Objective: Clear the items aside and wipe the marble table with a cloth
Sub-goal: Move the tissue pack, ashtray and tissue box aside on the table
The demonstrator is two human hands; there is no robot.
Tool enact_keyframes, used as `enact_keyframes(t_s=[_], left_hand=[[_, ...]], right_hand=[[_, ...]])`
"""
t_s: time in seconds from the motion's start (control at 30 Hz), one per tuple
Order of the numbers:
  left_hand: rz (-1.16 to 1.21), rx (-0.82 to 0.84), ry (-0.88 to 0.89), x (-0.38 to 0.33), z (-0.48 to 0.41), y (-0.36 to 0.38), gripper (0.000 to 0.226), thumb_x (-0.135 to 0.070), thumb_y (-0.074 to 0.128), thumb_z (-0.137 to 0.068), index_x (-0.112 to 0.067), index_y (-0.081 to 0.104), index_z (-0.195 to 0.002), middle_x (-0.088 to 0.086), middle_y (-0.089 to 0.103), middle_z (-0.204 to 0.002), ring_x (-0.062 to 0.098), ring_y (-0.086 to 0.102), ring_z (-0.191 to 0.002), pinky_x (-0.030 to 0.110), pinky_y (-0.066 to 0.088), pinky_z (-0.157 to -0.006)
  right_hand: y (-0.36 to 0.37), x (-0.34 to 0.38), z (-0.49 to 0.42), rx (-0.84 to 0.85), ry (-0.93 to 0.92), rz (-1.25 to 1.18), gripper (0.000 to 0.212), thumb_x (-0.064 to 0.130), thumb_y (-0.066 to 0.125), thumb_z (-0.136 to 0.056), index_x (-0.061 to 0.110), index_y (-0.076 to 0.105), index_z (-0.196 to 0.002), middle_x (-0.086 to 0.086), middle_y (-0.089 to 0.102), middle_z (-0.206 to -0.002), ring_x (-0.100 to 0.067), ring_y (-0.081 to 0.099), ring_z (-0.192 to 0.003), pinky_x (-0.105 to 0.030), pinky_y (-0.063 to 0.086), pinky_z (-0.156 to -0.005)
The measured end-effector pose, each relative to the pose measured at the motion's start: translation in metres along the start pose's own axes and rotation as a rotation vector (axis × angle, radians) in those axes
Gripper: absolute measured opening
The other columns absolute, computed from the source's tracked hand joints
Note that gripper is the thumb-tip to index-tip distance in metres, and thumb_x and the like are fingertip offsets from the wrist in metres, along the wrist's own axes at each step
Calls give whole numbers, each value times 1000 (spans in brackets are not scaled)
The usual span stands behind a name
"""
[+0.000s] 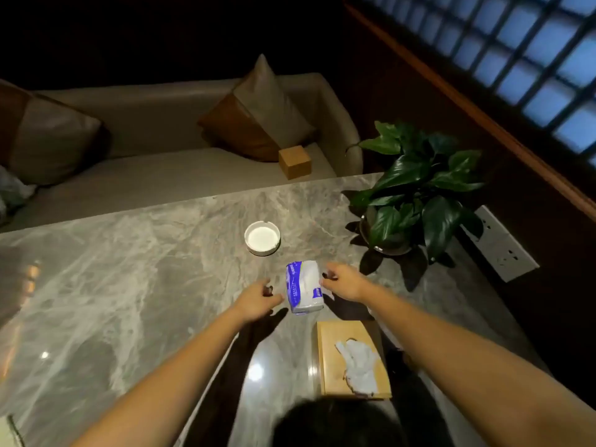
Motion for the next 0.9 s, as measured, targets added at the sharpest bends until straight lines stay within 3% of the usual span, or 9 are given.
enact_keyframes(t_s=[0.07, 0.1, 0.2, 0.3, 0.4, 0.6, 0.67, 0.73, 0.9], left_hand=[[52, -2, -36, 1, -7, 14, 17, -11, 61, -89, -21, 51, -98, 10, 50, -93, 22, 53, -82, 33, 47, -58], [67, -12, -57, 3, -11, 20, 20, -12, 62, -88, -24, 46, -88, 11, 52, -90, 23, 54, -82, 33, 46, -59], [127, -47, -118, -1, -24, 36, 23, -25, 67, -76, -25, 45, -82, 8, 59, -87, 27, 61, -82, 34, 46, -67], [111, -41, -85, -12, -34, 50, 24, -15, 63, -85, -19, 52, -105, 5, 60, -94, 24, 59, -83, 31, 47, -64], [113, -63, -56, -16, -45, 57, 34, -9, 57, -88, -15, 52, -121, 2, 59, -95, 20, 57, -82, 27, 45, -61], [173, -35, -56, -28, -62, 73, 38, -5, 54, -88, -18, 50, -124, 2, 60, -93, 15, 57, -69, 25, 45, -57], [175, -9, -58, -32, -68, 79, 43, -8, 54, -88, -19, 47, -130, 7, 64, -97, 19, 59, -72, 25, 47, -54], [164, 10, -51, -36, -74, 85, 52, -12, 56, -88, -21, 42, -138, 14, 65, -111, 20, 60, -78, 25, 48, -55], [177, 20, -24, -44, -85, 96, 49, -13, 55, -90, -20, 42, -137, 11, 64, -116, 27, 65, -95, 32, 51, -73]], right_hand=[[2, -8, -6, 3, 28, -27, 32, 28, 58, -94, 9, 59, -119, -4, 59, -82, -23, 56, -82, -28, 40, -70], [4, -13, -10, 0, 49, -39, 29, 27, 59, -93, 8, 61, -115, -1, 56, -78, -22, 54, -79, -26, 37, -68], [10, -17, -20, -9, 94, -106, 21, 27, 61, -91, 10, 65, -104, -5, 63, -85, -23, 59, -81, -27, 41, -69], [12, -19, -30, -7, 76, -165, 21, 23, 60, -92, 9, 68, -105, -9, 68, -96, -23, 62, -85, -27, 44, -72], [9, -23, -36, -27, 86, -169, 14, 22, 60, -92, 13, 68, -99, -4, 62, -84, -19, 56, -78, -25, 38, -69], [-8, -48, -50, -139, 134, -187, 16, 19, 58, -90, 23, 60, -75, 3, 57, -70, -19, 55, -74, -31, 43, -72], [-11, -57, -49, -148, 165, -201, 7, 22, 58, -91, 20, 64, -89, 5, 58, -74, -22, 61, -80, -35, 51, -77], [-13, -68, -52, -179, 163, -206, 13, 24, 58, -91, 17, 65, -100, 7, 54, -72, -29, 63, -83, -43, 54, -81], [-22, -76, -53, -213, 170, -241, 6, 18, 57, -91, 18, 62, -94, 11, 49, -66, -23, 60, -79, -43, 54, -81]])
Point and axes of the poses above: each hand's wrist, its own z-axis away from the middle knuckle, its own y-axis out of the palm, x = y × z, the point moved 2 cm from there along -z, towards the middle knuckle
